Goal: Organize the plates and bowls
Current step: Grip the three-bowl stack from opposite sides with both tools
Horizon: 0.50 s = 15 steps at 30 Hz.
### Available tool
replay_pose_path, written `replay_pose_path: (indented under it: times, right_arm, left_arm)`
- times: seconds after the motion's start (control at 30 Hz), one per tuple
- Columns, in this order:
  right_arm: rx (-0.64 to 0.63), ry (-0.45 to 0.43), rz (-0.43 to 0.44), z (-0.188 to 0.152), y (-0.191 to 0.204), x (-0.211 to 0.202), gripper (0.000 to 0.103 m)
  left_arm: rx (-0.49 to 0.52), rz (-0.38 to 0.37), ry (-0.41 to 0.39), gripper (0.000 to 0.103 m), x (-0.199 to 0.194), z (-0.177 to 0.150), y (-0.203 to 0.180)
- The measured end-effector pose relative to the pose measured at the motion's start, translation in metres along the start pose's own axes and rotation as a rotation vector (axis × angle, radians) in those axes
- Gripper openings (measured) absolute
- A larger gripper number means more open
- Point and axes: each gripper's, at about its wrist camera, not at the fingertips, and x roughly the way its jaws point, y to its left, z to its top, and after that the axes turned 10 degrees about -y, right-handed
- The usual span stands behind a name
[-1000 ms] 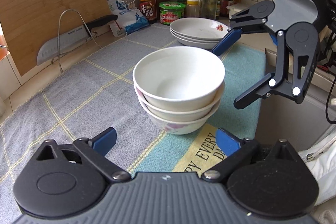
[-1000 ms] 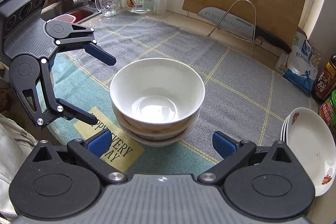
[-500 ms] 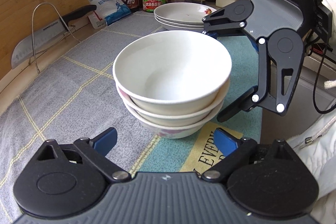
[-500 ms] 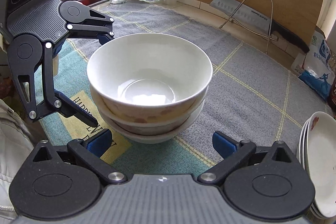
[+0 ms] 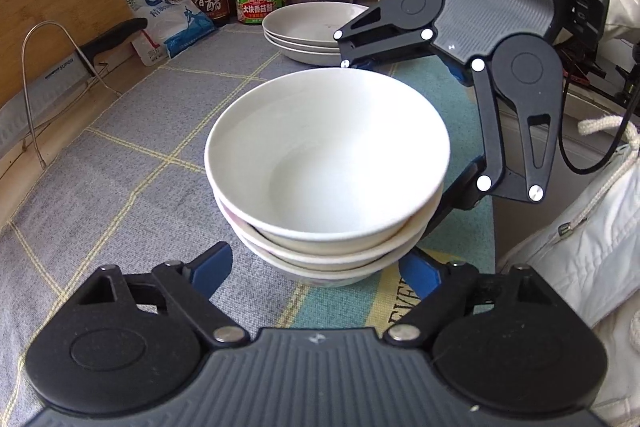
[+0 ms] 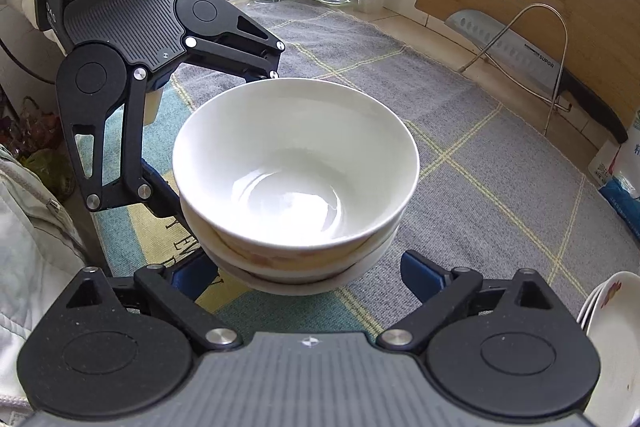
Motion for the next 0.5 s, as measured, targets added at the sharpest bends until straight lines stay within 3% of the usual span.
replay_pose_path:
  times: [0.5]
  right_arm:
    - [-0.047, 0.005, 0.069, 0.0042, -0.0045, 0.0034, 0.097]
  left_arm:
    - [0.079, -0.089, 0.020, 0.088, 0.0034, 0.0060, 0.0060]
